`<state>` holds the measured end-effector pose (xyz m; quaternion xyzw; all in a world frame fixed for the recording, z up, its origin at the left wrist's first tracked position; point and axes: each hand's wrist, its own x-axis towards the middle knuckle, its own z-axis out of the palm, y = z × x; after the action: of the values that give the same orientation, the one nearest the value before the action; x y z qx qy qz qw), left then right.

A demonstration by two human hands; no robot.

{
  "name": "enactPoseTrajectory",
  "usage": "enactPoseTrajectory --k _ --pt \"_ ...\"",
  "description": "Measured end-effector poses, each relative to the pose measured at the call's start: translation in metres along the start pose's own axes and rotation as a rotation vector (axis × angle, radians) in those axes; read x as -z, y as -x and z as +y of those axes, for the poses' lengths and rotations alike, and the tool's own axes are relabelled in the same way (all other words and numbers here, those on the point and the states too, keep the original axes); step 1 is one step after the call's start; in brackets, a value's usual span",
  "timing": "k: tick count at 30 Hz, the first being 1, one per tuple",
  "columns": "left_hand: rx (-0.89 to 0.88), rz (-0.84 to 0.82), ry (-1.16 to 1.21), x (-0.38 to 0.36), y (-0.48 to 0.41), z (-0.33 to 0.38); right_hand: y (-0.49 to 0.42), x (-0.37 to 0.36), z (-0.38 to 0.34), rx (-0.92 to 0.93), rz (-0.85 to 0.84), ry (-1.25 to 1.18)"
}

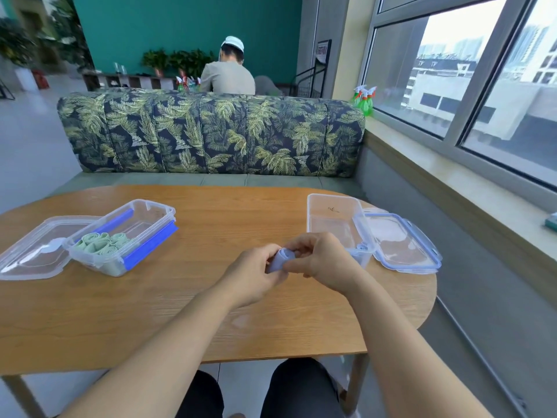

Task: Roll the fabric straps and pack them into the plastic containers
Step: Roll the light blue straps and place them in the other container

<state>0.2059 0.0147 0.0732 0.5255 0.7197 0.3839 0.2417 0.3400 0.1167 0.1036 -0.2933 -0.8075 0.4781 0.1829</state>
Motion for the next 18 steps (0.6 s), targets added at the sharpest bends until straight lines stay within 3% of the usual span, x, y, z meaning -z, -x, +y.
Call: enactPoseTrajectory --k 4,11,15,18 --pt "-0.029 -0.010 0.148 -0.004 -0.004 0.001 -0.004 0.006 0.006 -0.001 -0.015 -0.020" --pt "0.017 -0.069 0.156 -0.010 -0.013 0.002 -0.016 0.000 0.012 0.026 0.064 0.144" --pt "0.161 -0.121 0.248 -0.004 -0.017 0.006 -0.021 -0.005 0.018 0.047 0.074 0.182" --pt "0.378 -0.101 0.551 0.000 -0.023 0.008 -0.023 -0.006 0.017 0.052 0.079 0.192"
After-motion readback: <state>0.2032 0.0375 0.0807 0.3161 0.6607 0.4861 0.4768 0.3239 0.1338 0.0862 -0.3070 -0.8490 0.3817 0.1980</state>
